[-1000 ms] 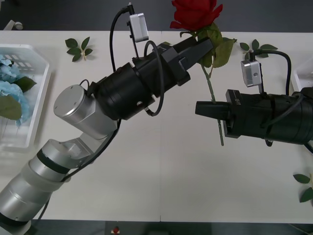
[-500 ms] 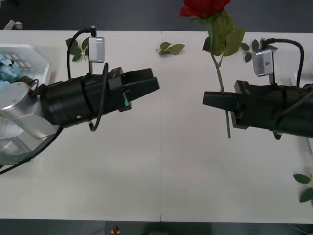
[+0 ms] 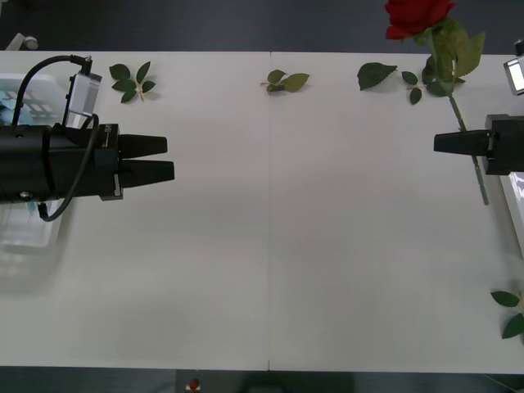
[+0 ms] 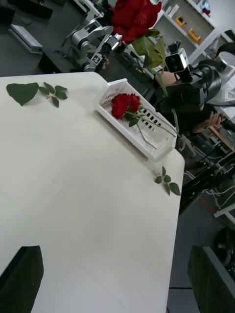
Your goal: Put the red flowers into the right box and the blue flowers into the left box
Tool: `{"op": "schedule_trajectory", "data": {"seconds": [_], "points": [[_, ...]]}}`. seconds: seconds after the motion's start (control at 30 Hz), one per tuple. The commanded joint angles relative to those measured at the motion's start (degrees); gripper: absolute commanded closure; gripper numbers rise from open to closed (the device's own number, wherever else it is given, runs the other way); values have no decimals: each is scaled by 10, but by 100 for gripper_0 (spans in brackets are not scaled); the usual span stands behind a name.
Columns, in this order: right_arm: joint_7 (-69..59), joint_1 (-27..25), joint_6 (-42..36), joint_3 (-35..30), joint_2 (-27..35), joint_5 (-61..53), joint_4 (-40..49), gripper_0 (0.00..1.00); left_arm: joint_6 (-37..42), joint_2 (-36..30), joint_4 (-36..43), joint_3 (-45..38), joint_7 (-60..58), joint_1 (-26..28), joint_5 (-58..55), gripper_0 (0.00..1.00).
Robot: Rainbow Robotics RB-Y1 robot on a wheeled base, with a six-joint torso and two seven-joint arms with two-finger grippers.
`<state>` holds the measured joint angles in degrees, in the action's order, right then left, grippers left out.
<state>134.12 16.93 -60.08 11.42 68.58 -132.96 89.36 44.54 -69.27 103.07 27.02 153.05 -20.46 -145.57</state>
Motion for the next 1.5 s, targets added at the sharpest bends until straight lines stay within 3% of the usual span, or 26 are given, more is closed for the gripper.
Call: {"op": "schedule_trajectory", "data": {"seconds": [0.03,0.37,0.6,0.9,1.17,1.5], "points": [[-79,44,-58,-26,38,64,-67,100,10,-36,2,6,-14,-18,-4,14],[-220,87,-180,-97,75,265,-233,100,26,-37,-64,5,-9,-58,1,15],[-274,89,-203,-153,80,392,-313,100,24,-29,-74,5,1,-73,-1,15],[-272,90,-159,-162,77,532,-384,100,76,-29,-74,6,0,-68,-1,15],[-266,86,-81,-162,37,614,-401,100,90,-29,-56,6,0,-49,-9,14],[-256,68,-20,-162,3,636,-401,100,84,-28,-36,6,1,-32,-16,14]]}}
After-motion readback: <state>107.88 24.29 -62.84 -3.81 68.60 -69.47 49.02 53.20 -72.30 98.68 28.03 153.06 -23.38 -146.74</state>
